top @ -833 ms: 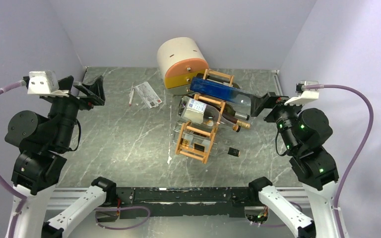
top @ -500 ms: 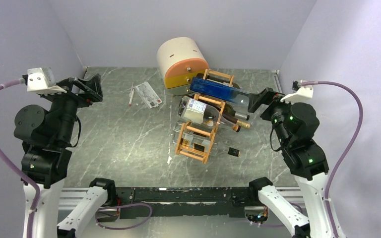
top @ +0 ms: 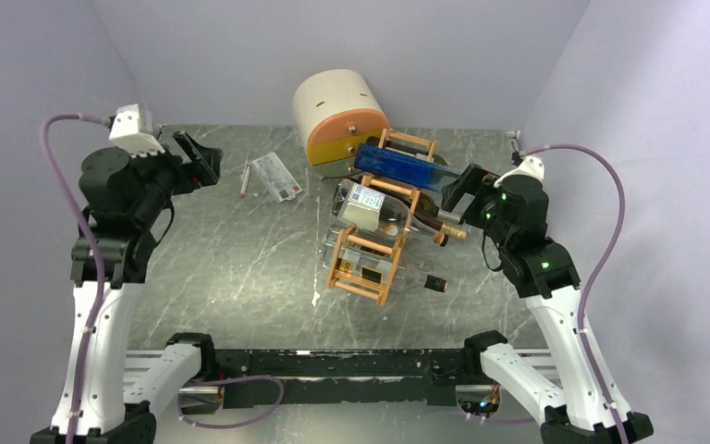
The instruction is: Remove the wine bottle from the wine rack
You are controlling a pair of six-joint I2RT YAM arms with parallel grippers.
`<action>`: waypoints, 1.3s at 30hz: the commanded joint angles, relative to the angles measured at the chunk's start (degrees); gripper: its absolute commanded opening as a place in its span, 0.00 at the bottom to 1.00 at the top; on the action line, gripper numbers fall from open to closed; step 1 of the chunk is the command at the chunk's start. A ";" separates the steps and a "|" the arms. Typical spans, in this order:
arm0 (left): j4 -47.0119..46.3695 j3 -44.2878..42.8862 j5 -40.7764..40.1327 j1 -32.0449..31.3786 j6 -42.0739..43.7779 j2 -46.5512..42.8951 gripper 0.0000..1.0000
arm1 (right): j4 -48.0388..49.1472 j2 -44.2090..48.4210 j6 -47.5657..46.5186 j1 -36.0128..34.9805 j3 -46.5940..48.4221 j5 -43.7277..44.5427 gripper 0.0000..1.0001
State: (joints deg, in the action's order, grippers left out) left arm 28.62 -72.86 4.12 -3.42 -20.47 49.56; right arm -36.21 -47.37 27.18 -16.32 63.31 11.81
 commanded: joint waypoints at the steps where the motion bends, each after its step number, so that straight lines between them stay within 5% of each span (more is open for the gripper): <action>1: 3.54 1.36 7.21 1.05 -1.30 2.01 0.94 | -2.41 -0.09 7.98 0.53 -2.28 0.64 1.00; 20: 0.11 9.41 28.11 1.42 -6.16 7.39 0.93 | -6.48 -1.39 21.43 0.76 -7.96 0.09 1.00; 30: -3.61 12.57 32.77 -0.16 -8.98 7.32 0.93 | 1.65 3.94 6.66 0.76 -10.91 -11.47 1.00; 33: -3.86 12.72 32.06 -1.34 -9.37 7.32 0.93 | 1.27 6.43 13.66 0.76 -12.26 -11.23 1.00; 39: -6.14 14.20 31.22 -3.79 -11.55 7.19 0.93 | -8.68 7.55 42.90 0.76 -12.37 -0.25 1.00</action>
State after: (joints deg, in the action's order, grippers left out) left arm 25.93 -59.90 34.17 -5.61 -29.80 57.12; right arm -39.92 -40.14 51.24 -15.81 51.62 6.15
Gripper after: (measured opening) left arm 0.935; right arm 0.997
